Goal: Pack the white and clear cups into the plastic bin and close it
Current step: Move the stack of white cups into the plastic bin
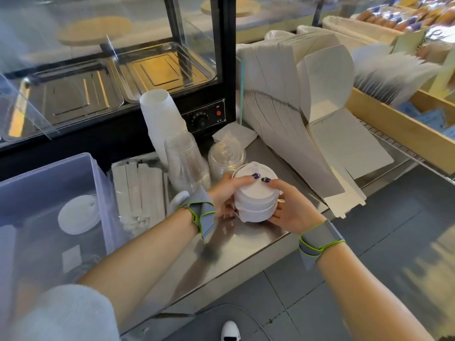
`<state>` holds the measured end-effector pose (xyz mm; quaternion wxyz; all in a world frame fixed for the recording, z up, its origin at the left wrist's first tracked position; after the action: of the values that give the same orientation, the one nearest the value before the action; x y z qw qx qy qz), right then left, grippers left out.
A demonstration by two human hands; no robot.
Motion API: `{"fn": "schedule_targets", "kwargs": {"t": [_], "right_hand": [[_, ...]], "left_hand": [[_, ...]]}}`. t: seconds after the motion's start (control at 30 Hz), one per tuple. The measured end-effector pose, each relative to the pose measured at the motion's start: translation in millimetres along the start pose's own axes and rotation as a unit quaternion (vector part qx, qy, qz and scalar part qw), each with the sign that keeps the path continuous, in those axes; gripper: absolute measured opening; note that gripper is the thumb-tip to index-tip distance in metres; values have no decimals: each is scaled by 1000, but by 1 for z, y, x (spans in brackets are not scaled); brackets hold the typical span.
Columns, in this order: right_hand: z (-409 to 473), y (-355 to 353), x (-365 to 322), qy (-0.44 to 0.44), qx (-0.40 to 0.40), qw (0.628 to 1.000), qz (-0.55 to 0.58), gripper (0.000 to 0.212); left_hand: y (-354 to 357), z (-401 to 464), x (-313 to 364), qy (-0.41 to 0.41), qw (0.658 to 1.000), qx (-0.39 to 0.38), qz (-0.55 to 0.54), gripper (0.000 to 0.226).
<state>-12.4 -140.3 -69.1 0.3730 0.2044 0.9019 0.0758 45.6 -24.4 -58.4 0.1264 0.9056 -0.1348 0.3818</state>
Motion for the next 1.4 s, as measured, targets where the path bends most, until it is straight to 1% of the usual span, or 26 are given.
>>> {"fn": "schedule_targets", "kwargs": {"t": [0.07, 0.13, 0.17, 0.27, 0.37, 0.43, 0.5, 0.57, 0.6, 0.73, 0.83, 0.87, 0.97, 1.07, 1.2, 1.27, 1.4], "right_hand": [[0, 4, -2, -5, -2, 1000, -2, 46], [-2, 6, -5, -9, -11, 1000, -1, 37], [-3, 8, -7, -13, -17, 1000, -2, 33], [-7, 14, -9, -20, -33, 999, -2, 29], [-14, 20, -8, -22, -46, 999, -8, 28], [-18, 26, -7, -22, -57, 998, -13, 30], [-23, 35, -9, -30, -70, 997, -18, 41], [-28, 43, -12, -41, -76, 996, -32, 58], [-30, 45, -13, -45, -77, 995, -40, 61], [-36, 55, -15, -55, -95, 993, -47, 56], [-43, 69, -16, -62, -111, 990, -59, 55], [-46, 77, -16, -67, -119, 988, -68, 54], [-52, 95, -16, -76, -139, 984, -79, 46], [-56, 121, -10, -82, -166, 978, -93, 40], [-59, 168, 0, -92, -204, 968, -112, 35], [-58, 185, 3, -94, -212, 965, -118, 32], [-51, 233, 16, -83, -243, 953, -160, 24]], "left_hand": [[-3, -4, 4, 1, 1000, -5, -14, 48], [-5, -7, 7, -6, 1000, -8, -27, 28], [-8, -9, 8, -9, 999, -8, -32, 24], [-18, -14, 11, -12, 1000, -14, -22, 30], [-26, -24, 14, -18, 999, -25, 15, 31], [-29, -29, 13, -26, 998, -42, 29, 39], [-36, -35, 14, -16, 999, -46, 23, 42], [-42, -42, 17, 9, 999, -42, 18, 31], [-44, -45, 19, 20, 999, -41, 23, 27], [-53, -61, 27, 50, 996, -47, 50, 20], [-64, -74, 32, 68, 995, -54, 58, 29], [-71, -80, 34, 77, 994, -54, 59, 28], [-84, -95, 40, 109, 990, -55, 65, 15], [-112, -112, 41, 125, 989, -34, 66, 17], [-154, -136, 38, 140, 990, -10, 26, 20], [-165, -146, 38, 147, 989, -18, 3, 20], [-213, -170, 28, 156, 986, 44, -33, 28]]}}
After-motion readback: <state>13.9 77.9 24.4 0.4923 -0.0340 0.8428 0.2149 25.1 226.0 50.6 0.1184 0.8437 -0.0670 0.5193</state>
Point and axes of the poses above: each hand's wrist, its own z-axis towards the middle knuckle, its own y-axis out of the palm, x = y × z, the point moved 7 cm from there along z, towards the middle knuckle, and after that the axes turned 6 degrees about -z, right-handed, at the moved point
